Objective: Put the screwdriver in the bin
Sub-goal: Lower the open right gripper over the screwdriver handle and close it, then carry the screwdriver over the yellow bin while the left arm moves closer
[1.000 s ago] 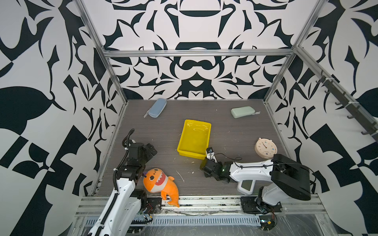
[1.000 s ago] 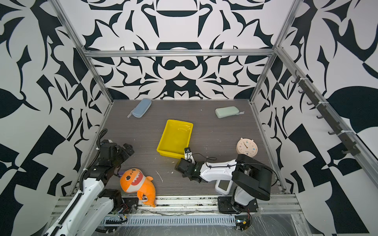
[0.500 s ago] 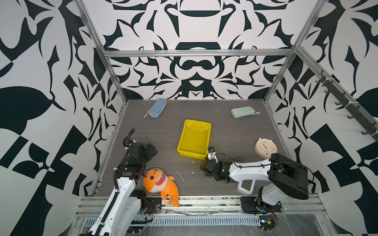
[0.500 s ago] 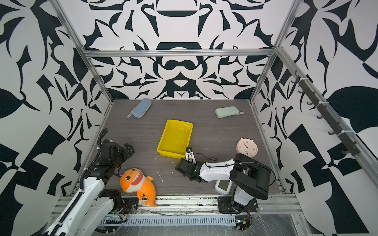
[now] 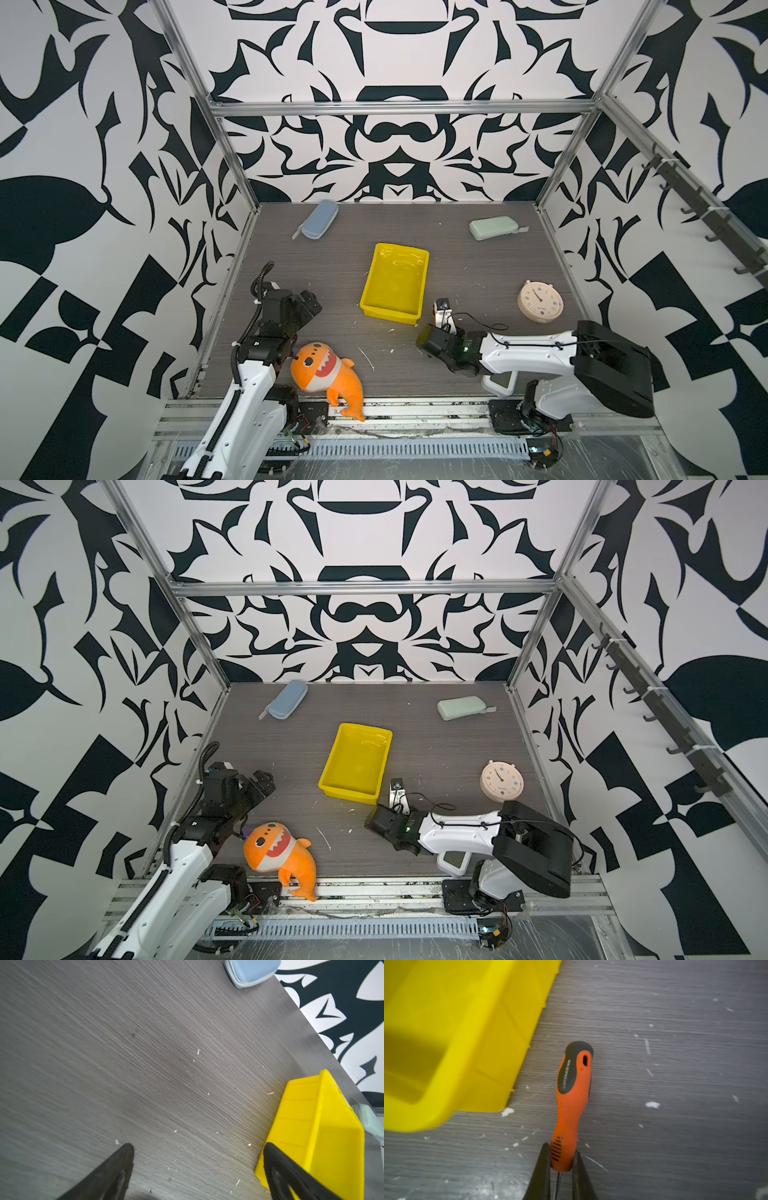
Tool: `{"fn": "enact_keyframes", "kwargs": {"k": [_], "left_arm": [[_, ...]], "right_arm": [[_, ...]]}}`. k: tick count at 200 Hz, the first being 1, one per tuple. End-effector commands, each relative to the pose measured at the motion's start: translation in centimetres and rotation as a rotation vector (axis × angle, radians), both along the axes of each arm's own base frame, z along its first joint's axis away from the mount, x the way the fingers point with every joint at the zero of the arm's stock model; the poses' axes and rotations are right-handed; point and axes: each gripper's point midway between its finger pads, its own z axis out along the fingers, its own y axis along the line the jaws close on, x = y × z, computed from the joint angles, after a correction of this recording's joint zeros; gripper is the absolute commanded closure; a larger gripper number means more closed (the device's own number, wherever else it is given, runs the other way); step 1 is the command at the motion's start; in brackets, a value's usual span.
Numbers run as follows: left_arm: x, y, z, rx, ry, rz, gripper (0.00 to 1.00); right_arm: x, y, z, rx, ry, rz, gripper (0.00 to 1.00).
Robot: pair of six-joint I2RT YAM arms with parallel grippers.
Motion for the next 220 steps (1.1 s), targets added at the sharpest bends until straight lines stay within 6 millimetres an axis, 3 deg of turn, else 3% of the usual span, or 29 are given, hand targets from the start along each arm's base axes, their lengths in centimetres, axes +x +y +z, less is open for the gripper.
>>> {"fn": "enact_keyframes", "kwargs": {"k": [1, 19, 38, 72, 93, 120, 156, 188, 220], "left_arm": [[0.6, -3.4, 1.0, -0.001, -0.099, -0.193, 0.0], [0.3, -6.7, 2.2, 0.051, -0.207, -0.34, 0.0], [-0.1, -8.8, 2.8, 0.118, -0.257, -0.427, 0.0], [0.1, -11.6, 2.0, 0.126, -0.203, -0.535, 0.0], [0.5, -12.1, 1.1, 0.123, -0.136, -0.545, 0.0], [0.5, -12.1, 0.5, 0.131, -0.09, -0.548, 0.0], [0.3, -12.0, 1.2, 0.119, -0.13, -0.543, 0.0], [-0.2, -11.8, 1.8, 0.101, -0.156, -0.535, 0.0], [-0.5, -11.5, 1.7, 0.093, -0.149, -0.523, 0.0]], "right_arm": [[0.0, -2.3, 0.7, -0.011, -0.038, -0.068, 0.97], [-0.1, -3.1, 1.5, -0.019, -0.062, -0.076, 0.99], [0.1, -3.7, 3.2, -0.02, -0.09, -0.085, 0.99], [1.0, -3.9, 6.6, -0.026, -0.184, -0.064, 0.99], [1.6, -3.9, 8.5, -0.064, -0.232, -0.052, 0.99], [2.6, -2.5, 10.5, -0.08, -0.265, -0.024, 0.99], [4.0, 1.5, 11.5, -0.013, -0.23, -0.017, 1.0], [6.4, 5.2, 13.3, 0.124, -0.227, -0.018, 1.0], [9.3, 6.5, 12.9, 0.249, -0.161, -0.075, 1.0]]}}
